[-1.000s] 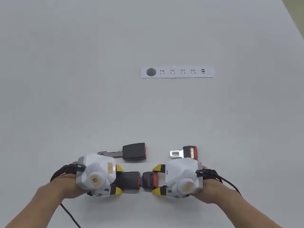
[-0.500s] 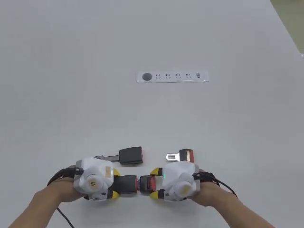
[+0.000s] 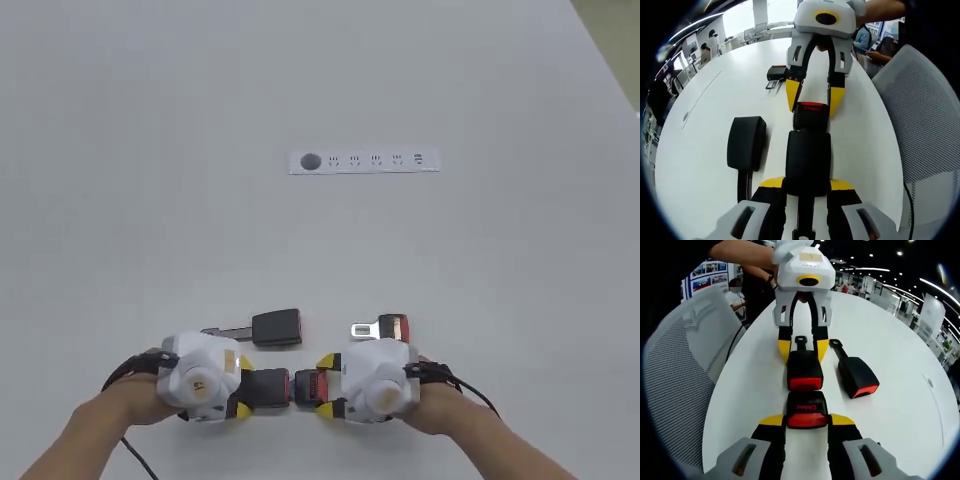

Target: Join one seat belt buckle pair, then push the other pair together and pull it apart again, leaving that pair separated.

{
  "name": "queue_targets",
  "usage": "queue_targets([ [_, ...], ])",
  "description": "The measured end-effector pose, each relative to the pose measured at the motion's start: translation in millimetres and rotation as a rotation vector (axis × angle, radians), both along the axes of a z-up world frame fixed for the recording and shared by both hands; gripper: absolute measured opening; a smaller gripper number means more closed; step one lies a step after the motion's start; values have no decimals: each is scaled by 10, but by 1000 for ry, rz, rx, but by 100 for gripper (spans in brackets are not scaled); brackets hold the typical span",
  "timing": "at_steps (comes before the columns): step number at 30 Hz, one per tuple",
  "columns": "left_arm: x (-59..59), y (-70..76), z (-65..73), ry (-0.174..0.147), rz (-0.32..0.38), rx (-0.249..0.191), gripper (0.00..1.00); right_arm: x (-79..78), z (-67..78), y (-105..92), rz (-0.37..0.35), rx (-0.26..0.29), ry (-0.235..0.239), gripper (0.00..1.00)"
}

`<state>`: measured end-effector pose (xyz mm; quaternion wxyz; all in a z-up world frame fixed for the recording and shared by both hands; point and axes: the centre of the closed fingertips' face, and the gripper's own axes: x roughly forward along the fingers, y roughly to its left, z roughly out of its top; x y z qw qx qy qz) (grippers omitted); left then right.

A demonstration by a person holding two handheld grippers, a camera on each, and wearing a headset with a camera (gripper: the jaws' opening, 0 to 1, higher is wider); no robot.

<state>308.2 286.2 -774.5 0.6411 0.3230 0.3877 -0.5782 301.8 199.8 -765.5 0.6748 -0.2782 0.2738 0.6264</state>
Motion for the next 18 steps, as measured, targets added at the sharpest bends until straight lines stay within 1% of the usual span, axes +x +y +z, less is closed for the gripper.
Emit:
queue_targets([
  [3, -15, 0, 16, 1, -2, -11, 31, 4, -9, -19, 6, 21, -1, 27],
  [5, -18, -8, 24, 2, -3, -17, 31, 4, -24, -3, 13, 18, -6, 27],
  [6, -19, -19, 30, 2, -4, -18, 31, -3, 3, 5, 15, 18, -8, 27],
  [7, -20, -24, 31, 0, -6, -15, 31, -4, 10, 5, 15, 18, -9, 27],
  [8, -16, -40, 33, -1, -3, -1, 31, 0, 7, 7, 13, 16, -9, 27],
  [9, -22, -50, 38, 2, -4, 12, 31, 3, -13, 21, 13, -6, -14, 28],
  [10, -25, -49, 40, 2, -6, 21, 31, -2, 12, 29, 21, -18, -22, 28],
  [12, -16, 1, 25, 3, -3, 9, 31, -6, 43, 19, 22, -17, -20, 28],
  [13, -23, -4, 23, 4, 4, -12, 31, -6, 57, 6, 18, -2, -11, 28],
  [14, -26, -2, 23, 1, 2, -19, 31, -1, 60, 4, 17, 9, -6, 28],
  [15, -12, 22, 4, -3, 2, -19, 31, -15, 57, -1, 22, 9, -9, 27],
  [18, -10, 4, 3, -4, -2, -9, 31, -17, 80, 18, 23, 5, -13, 28],
])
